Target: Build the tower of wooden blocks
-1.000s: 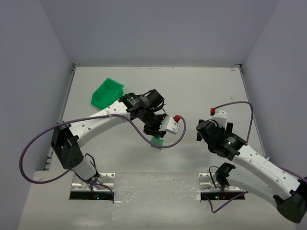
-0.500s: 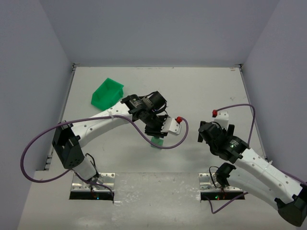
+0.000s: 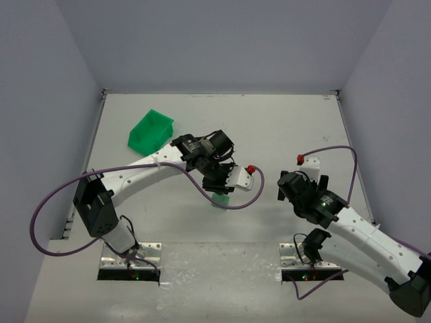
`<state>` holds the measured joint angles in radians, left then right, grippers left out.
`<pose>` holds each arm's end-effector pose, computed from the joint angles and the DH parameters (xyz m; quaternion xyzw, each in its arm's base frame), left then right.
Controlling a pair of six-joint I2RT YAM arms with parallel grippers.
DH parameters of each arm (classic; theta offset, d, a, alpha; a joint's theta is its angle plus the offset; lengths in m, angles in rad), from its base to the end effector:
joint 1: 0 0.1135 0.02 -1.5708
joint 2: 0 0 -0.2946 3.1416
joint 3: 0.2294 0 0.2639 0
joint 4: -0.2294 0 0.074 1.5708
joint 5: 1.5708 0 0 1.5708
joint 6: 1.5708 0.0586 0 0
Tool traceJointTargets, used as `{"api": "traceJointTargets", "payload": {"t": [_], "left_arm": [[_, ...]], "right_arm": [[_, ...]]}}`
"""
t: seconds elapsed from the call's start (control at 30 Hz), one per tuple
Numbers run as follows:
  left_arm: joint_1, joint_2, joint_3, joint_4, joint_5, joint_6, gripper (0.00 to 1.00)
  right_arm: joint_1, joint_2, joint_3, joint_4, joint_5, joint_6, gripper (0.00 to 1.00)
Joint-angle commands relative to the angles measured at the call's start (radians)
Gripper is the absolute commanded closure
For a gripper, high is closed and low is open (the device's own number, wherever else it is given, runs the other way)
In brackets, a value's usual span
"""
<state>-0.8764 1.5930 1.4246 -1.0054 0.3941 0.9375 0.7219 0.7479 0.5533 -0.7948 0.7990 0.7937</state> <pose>0.2000 -0.2753 0.3060 0.7810 0.5619 -0.1859 0.1992 0.1260 0.0549 0.2270 0.1431 0.8780 -0.0892 0.4479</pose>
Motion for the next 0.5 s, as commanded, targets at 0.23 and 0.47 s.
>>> {"api": "traceJointTargets", "payload": {"t": [0.23,0.47], "left_arm": [[-0.009,0.034,0.013,0.028,0.016,0.018,0.89],[-0.009,0.039,0.014,0.028,0.004,0.016,0.89]], "right_arm": [[-0.007,-0.012,-0.004,0.005,0.019,0.016,0.01],[-0.007,-0.024,-0.007,0.005,0.017,0.016,0.01]]}}
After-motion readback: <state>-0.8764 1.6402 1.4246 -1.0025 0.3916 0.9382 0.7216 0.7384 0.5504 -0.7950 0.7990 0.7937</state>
